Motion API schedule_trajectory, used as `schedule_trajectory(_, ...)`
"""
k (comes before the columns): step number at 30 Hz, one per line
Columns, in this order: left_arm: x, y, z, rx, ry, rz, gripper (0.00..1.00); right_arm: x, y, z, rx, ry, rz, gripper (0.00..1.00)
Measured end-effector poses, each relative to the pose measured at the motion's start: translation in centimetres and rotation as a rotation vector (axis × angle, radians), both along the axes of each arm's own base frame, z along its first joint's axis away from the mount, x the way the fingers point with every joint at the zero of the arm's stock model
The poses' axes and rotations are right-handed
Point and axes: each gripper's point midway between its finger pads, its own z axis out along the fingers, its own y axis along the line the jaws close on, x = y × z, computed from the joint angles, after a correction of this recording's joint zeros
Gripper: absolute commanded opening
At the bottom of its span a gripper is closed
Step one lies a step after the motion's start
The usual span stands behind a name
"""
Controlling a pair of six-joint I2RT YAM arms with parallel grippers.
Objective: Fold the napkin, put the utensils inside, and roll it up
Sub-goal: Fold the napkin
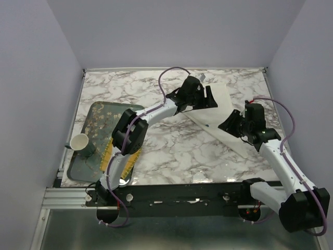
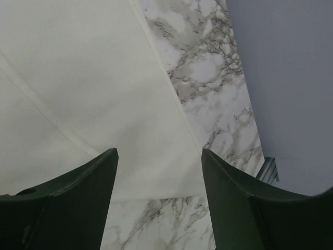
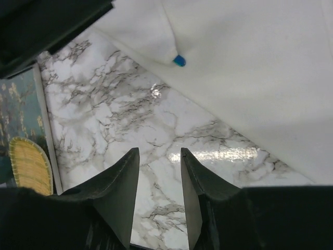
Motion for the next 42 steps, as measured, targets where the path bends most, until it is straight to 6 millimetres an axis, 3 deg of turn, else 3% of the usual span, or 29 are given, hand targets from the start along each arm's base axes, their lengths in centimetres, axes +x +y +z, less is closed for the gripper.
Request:
schedule_trajectory(4, -1.0, 0.3, 2.6, 0.002, -0.029, -0.052, 0.70, -0.5, -2.1, -1.5, 0.033, 0.084, -0.097, 0.48)
schedule_trajectory(7, -2.4, 1.5, 3.3, 0.037, -0.041, -0.091, 0.70, -1.2, -4.8, -3.0, 0.097, 0.139, -0.230, 0.60)
schedule_trajectory(8, -3.1, 2.2, 3.6, 0.051, -0.049, -0.101, 0.70, -2.0, -6.1, -4.0, 0.118, 0.167, -0.295, 0.71)
schedule_trajectory(10, -4.8, 4.2, 3.8, 0.104, -0.061, -0.122, 0.70, -3.8, -7.7, -5.7, 0.154, 0.230, -0.415, 0.76)
schedule_trajectory(17, -8.0, 10.5, 8.9, 0.159, -0.184, -0.103, 0.71, -7.4, -9.2, -8.3, 0.226, 0.374, -0.648, 0.77)
schedule_trajectory(19, -7.7, 12.6, 10.4, 0.154, -0.210, -0.072, 0.71, -8.0, -9.4, -8.9, 0.241, 0.406, -0.703, 0.75)
schedule_trajectory(22, -5.7, 15.8, 11.4, 0.154, -0.228, -0.002, 0.70, -9.1, -9.6, -10.0, 0.260, 0.450, -0.785, 0.68)
schedule_trajectory(24, -4.5, 17.8, 10.9, 0.166, -0.216, 0.043, 0.69, -9.7, -9.8, -10.8, 0.265, 0.468, -0.831, 0.53)
schedule_trajectory(27, -3.3, 20.2, 9.4, 0.192, -0.177, 0.093, 0.68, -10.4, -10.0, -12.1, 0.284, 0.506, -0.897, 0.50)
schedule_trajectory(35, -4.2, 19.8, 8.9, 0.179, -0.152, 0.053, 0.66, -9.4, -10.5, -13.0, 0.324, 0.511, -0.962, 0.52)
schedule_trajectory(39, -4.3, 19.7, 9.0, 0.171, -0.149, 0.043, 0.65, -9.1, -10.7, -12.8, 0.323, 0.489, -0.961, 0.70)
schedule_trajectory(42, -4.3, 19.6, 8.9, 0.165, -0.145, 0.037, 0.65, -8.8, -10.8, -12.4, 0.323, 0.461, -0.954, 0.70)
